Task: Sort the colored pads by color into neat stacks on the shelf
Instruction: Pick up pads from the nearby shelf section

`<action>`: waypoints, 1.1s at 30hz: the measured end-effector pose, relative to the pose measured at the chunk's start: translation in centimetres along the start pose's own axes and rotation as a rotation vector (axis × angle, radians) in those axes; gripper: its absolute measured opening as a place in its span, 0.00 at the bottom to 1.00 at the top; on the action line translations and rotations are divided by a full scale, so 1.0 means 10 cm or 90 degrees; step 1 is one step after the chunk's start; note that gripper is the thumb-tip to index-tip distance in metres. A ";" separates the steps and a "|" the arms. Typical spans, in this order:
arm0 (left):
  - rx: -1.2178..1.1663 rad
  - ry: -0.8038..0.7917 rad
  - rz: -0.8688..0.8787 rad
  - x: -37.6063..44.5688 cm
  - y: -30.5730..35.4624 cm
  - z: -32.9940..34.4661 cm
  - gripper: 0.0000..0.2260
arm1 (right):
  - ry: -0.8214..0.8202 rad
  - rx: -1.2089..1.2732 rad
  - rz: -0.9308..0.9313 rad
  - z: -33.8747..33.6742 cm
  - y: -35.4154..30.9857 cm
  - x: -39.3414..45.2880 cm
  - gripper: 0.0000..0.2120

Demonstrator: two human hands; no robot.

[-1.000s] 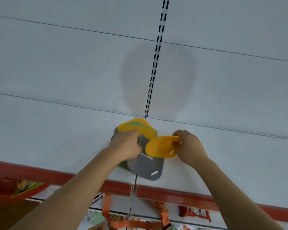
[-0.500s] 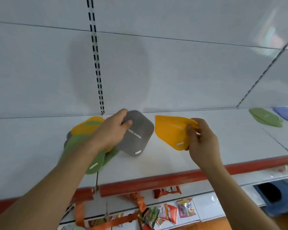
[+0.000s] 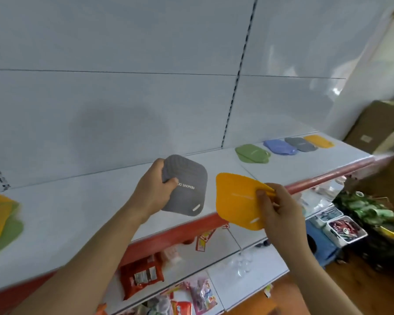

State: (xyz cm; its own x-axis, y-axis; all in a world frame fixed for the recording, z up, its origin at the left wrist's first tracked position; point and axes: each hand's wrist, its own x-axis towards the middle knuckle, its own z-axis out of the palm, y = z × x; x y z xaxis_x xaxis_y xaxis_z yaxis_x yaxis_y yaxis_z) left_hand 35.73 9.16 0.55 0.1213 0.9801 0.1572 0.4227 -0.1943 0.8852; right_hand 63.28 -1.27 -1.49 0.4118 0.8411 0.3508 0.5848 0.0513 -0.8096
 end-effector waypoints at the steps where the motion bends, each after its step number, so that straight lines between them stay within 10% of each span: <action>1: -0.014 -0.005 0.002 0.03 0.11 0.23 0.11 | 0.010 -0.002 0.006 -0.19 0.14 0.07 0.05; 33: -0.098 -0.110 -0.023 3.09 1.71 5.21 0.10 | 0.150 -0.088 0.145 -2.75 3.11 3.23 0.06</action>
State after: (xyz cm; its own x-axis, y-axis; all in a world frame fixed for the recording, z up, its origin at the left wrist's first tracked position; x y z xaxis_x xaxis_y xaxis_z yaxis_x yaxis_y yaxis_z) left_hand 93.49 34.01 -2.22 0.2664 0.9621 0.0582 0.2888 -0.1373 0.9475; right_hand 114.01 12.69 -2.36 0.6832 0.6740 0.2810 0.5420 -0.2101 -0.8137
